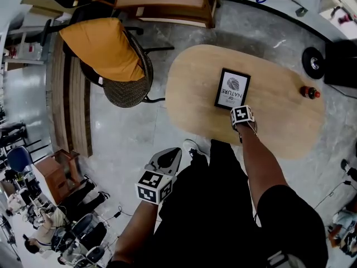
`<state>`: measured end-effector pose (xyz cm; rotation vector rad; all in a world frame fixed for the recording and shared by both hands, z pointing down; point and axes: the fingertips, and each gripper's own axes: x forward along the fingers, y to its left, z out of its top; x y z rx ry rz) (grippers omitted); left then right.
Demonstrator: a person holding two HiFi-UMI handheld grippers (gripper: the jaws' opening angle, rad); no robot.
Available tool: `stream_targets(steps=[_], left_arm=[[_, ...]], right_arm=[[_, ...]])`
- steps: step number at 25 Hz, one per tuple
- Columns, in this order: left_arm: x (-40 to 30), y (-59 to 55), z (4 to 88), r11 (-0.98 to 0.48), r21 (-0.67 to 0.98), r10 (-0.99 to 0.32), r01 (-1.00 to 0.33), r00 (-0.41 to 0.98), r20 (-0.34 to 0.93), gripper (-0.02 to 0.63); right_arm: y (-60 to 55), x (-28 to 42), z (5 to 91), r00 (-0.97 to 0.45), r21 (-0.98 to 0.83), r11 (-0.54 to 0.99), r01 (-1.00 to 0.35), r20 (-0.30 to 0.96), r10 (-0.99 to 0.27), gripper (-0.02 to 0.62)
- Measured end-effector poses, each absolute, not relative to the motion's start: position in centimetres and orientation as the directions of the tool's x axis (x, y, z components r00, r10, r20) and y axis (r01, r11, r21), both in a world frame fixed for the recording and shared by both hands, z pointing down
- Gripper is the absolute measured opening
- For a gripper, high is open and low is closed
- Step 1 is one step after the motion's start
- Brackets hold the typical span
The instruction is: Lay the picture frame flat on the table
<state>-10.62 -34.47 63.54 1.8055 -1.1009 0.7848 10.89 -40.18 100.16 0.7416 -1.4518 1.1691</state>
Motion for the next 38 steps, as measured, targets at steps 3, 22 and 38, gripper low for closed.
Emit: stream_targets(steps=[3, 22, 38], left_arm=[[-11.0, -34.5, 63.1, -0.268, 0.335, -0.376, -0.904, 0.418, 0.827, 0.005], [-14.5, -29.9, 55.9, -0.615, 0.351, -0.389, -0.706, 0.659, 0.644, 0.005], [-17.5, -20.6, 50.0, -0.762, 0.319, -0.331, -0.563, 0.763, 0.555, 0.005]], right_arm=[[-39.2, 10.7, 99.5, -0.247, -0.280, 0.273, -0.920, 0.957, 0.148, 0.262], [-30.3, 4.2, 77.8, -0.425, -0.376, 0.214, -0.902, 0.862, -0.277, 0.109], [-18.3, -6.8, 49.2, -0.585, -0.504, 0.365, -0.783, 0.398, -0.706, 0.002]])
